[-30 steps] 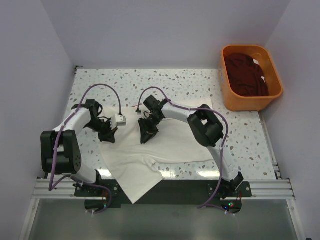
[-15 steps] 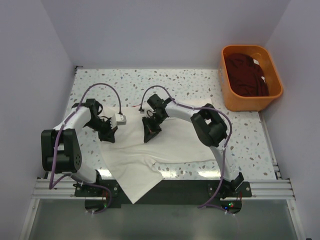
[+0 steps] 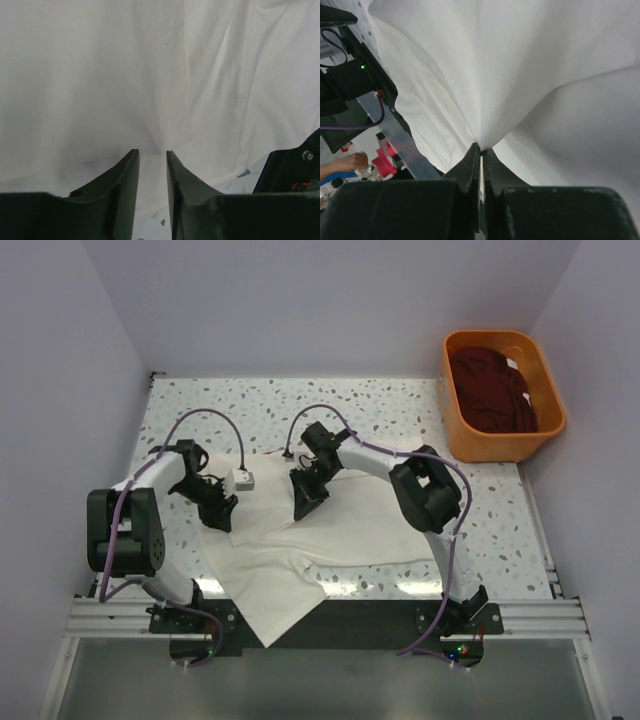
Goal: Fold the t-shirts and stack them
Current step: Fold the tshirt
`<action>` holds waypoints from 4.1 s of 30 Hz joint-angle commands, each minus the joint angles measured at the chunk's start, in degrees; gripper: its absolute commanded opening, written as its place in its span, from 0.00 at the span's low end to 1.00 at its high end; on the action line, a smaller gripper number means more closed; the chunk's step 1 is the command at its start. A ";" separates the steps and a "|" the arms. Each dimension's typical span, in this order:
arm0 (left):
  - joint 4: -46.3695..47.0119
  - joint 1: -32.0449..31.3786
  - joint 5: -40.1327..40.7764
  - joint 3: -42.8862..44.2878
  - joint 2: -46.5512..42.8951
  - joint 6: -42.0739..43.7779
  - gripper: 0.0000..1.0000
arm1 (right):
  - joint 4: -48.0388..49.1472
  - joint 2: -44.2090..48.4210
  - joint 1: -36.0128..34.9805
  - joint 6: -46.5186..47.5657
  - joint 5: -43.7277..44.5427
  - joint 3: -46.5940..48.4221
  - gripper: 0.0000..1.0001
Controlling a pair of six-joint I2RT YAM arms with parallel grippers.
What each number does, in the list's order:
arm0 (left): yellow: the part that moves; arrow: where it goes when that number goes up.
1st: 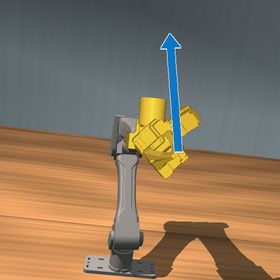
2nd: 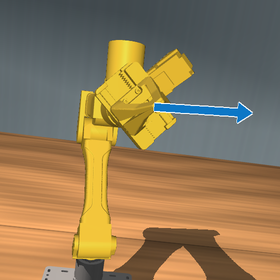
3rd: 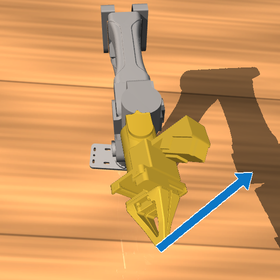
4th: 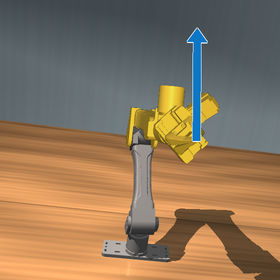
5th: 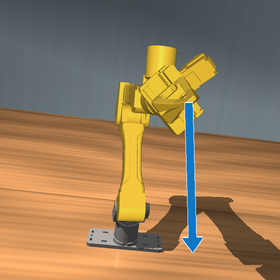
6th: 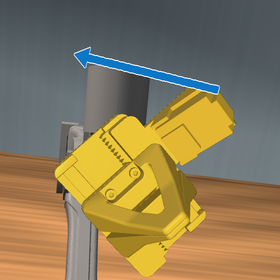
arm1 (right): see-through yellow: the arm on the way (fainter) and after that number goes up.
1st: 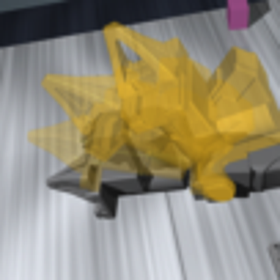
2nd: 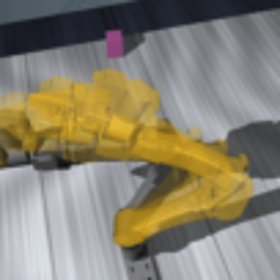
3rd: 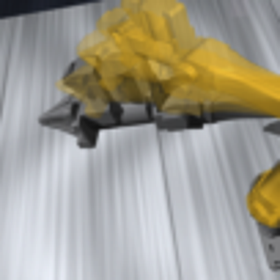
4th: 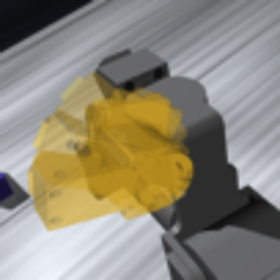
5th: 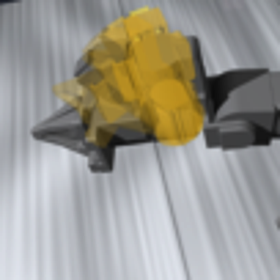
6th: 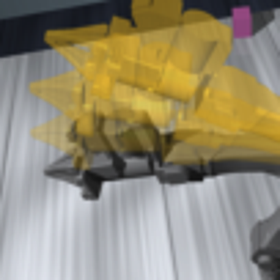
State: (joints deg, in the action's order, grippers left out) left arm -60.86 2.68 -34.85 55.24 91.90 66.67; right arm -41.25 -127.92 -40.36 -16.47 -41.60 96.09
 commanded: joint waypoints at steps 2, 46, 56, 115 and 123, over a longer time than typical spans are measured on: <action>-0.84 -0.66 -0.22 0.47 -0.40 0.21 0.41 | -4.79 0.04 0.02 4.24 -0.15 2.17 0.00; 19.82 9.36 21.93 48.69 42.72 -50.24 0.28 | -10.17 -13.12 26.30 45.82 48.98 24.91 0.40; 19.02 9.45 12.72 71.14 51.20 -49.63 0.52 | 2.22 -17.92 25.77 47.14 56.81 39.43 0.61; 8.39 -5.57 15.25 -19.47 -21.06 -4.10 0.71 | 9.00 27.99 12.06 57.52 46.97 -41.16 0.19; 16.03 -10.31 24.11 -24.12 -20.71 -4.45 0.64 | 7.95 27.81 12.06 56.37 47.84 -39.84 0.00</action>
State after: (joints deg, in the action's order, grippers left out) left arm -50.57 -5.93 -15.49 34.06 70.50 62.57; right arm -35.68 -97.38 -28.47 40.51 6.90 56.27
